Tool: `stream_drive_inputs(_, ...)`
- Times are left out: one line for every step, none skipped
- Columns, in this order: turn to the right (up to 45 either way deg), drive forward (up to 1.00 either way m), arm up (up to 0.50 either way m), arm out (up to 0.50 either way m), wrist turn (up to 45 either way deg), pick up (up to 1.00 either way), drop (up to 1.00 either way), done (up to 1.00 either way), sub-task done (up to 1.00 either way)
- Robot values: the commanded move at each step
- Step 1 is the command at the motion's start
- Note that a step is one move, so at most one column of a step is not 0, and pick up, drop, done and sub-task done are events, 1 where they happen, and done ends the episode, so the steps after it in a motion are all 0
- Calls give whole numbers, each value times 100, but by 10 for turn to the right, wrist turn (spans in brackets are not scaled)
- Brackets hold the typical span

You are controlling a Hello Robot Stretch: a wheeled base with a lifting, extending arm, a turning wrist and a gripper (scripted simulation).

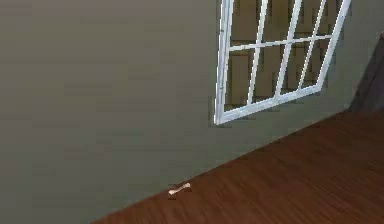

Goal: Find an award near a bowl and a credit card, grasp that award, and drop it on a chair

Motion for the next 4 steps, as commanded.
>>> stream_drive_inputs(-450, 0, 0, 0, 0, 0, 0, 0, 0)
stream_drive_inputs(-450, 0, 0, 0, 0, 0, 0, 0, 0)
stream_drive_inputs(-450, 0, 0, 0, 0, 0, 0, 0, 0)
stream_drive_inputs(-360, 0, 0, 0, 0, 0, 0, 0, 0)
